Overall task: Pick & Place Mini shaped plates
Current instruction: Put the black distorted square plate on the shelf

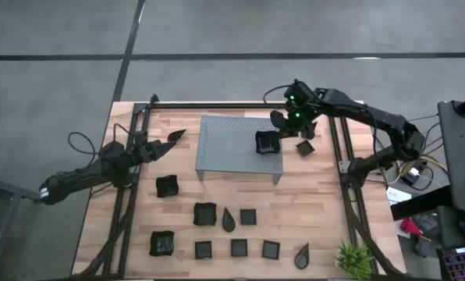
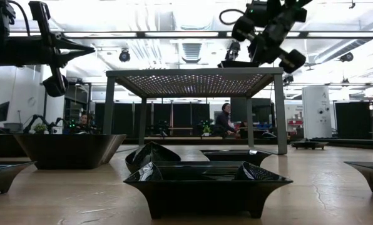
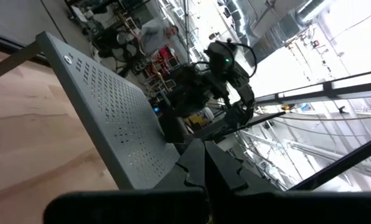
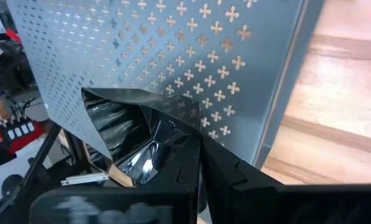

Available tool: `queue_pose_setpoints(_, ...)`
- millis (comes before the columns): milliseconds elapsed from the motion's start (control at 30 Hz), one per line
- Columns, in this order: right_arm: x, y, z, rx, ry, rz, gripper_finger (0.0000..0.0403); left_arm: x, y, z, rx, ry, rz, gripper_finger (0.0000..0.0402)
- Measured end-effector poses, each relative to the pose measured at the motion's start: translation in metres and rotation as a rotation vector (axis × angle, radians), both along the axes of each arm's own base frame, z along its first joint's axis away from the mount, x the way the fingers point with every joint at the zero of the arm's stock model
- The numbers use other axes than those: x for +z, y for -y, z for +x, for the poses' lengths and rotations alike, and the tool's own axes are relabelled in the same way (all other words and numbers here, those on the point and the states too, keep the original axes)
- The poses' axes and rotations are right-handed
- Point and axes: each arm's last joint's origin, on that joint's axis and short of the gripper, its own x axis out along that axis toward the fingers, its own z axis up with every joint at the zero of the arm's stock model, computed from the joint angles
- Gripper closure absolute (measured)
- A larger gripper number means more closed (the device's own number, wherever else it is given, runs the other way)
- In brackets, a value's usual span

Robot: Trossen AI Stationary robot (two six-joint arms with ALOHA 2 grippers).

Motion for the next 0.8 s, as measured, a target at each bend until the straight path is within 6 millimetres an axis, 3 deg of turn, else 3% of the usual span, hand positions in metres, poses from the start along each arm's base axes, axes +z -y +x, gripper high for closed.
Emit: queue_pose_setpoints(800,-0.001,0.012,-0.006,-0.044,-0.001,-0.004,0.0394,0.000,0.000,0.000,-0.003,0.001,-0.004,0.0401)
